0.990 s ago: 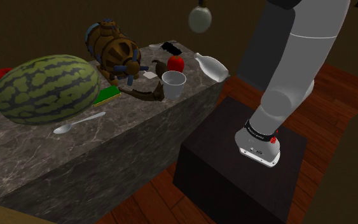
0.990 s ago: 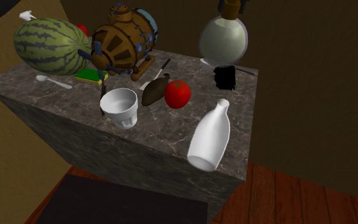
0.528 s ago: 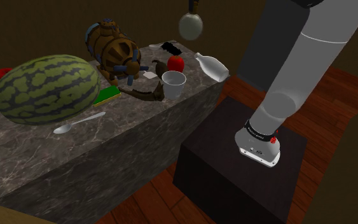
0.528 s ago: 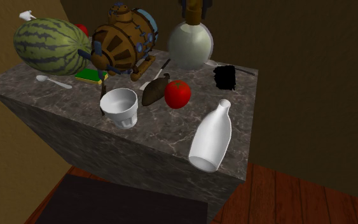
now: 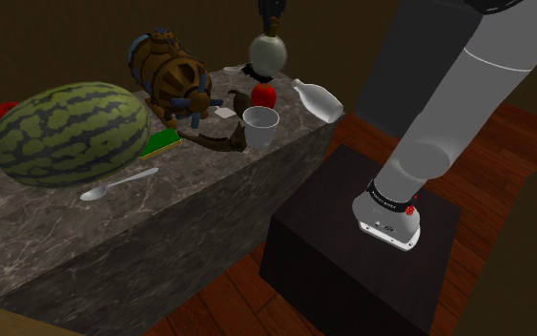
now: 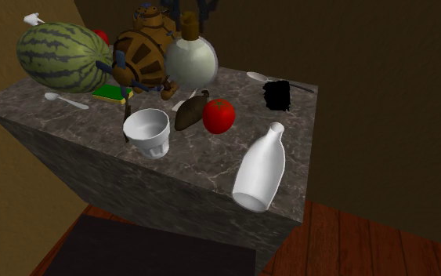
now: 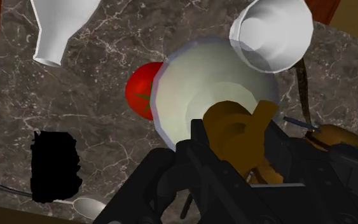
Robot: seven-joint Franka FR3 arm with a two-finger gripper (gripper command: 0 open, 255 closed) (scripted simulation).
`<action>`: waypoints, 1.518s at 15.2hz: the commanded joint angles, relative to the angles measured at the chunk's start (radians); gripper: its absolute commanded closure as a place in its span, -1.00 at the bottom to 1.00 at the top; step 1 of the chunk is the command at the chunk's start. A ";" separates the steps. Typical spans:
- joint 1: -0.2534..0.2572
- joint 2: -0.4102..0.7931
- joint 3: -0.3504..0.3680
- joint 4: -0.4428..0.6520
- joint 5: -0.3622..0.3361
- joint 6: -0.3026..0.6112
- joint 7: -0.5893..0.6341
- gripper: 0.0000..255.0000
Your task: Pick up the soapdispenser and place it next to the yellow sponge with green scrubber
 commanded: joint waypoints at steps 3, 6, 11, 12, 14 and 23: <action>0.048 -0.018 0.047 -0.042 0.004 0.029 0.095 1.00; 0.082 -0.021 0.082 -0.067 0.009 0.055 0.163 1.00; 0.140 -0.006 0.140 -0.084 0.016 0.094 0.275 1.00; 0.151 0.000 0.152 -0.084 0.017 0.101 0.297 1.00; 0.174 0.015 0.174 -0.080 0.019 0.115 0.342 1.00; 0.282 0.129 0.266 0.000 0.009 0.162 0.540 1.00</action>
